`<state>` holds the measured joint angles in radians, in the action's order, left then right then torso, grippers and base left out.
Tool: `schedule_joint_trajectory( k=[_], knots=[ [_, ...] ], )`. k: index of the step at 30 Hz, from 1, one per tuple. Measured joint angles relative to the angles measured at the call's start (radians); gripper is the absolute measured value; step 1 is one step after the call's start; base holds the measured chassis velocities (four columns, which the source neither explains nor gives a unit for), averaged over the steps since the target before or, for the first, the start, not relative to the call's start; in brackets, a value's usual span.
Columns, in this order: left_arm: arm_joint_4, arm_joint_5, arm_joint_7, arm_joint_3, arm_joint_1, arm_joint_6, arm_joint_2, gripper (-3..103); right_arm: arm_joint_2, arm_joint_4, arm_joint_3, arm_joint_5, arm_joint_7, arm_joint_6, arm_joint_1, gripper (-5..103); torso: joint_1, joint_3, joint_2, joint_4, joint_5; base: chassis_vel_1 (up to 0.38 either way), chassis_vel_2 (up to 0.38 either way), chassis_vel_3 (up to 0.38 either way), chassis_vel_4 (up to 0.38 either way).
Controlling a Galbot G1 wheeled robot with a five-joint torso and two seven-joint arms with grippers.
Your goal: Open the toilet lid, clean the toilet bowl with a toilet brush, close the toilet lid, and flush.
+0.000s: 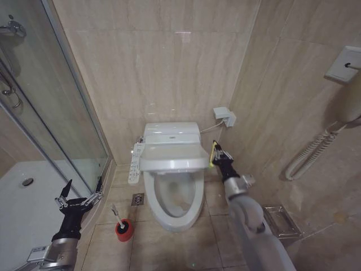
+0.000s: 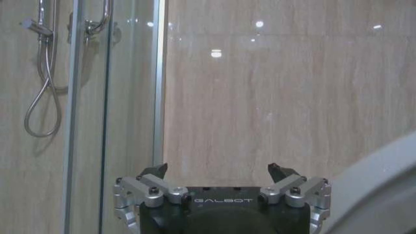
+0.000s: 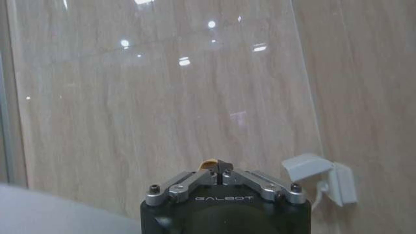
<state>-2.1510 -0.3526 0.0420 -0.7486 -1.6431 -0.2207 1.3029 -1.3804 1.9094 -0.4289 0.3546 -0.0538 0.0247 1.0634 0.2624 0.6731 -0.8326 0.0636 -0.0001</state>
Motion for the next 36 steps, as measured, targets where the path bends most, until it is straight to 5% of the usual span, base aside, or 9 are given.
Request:
schedule_joint_trajectory(
  k=[17,26,36],
  knots=[
    [0.0,0.0,0.0,0.0,0.0,0.0,0.0,100,-0.024,-0.176,0.097,0.008,-0.012,-0.001,-0.226,1,0.0,0.0,0.0,0.0013,-0.0001,0.0,0.0,0.0,0.0],
    [0.0,0.0,0.0,0.0,0.0,0.0,0.0,100,-0.021,-0.134,0.067,-0.035,-0.018,0.011,-0.206,1,0.0,0.0,0.0,-0.0013,0.0004,0.001,0.01,0.004,-0.001],
    [0.0,0.0,0.0,0.0,0.0,0.0,0.0,100,-0.018,-0.108,0.043,-0.037,-0.013,0.007,-0.188,1,0.0,0.0,0.0,-0.0006,-0.0002,-0.098,0.096,0.119,-0.082]
  ],
)
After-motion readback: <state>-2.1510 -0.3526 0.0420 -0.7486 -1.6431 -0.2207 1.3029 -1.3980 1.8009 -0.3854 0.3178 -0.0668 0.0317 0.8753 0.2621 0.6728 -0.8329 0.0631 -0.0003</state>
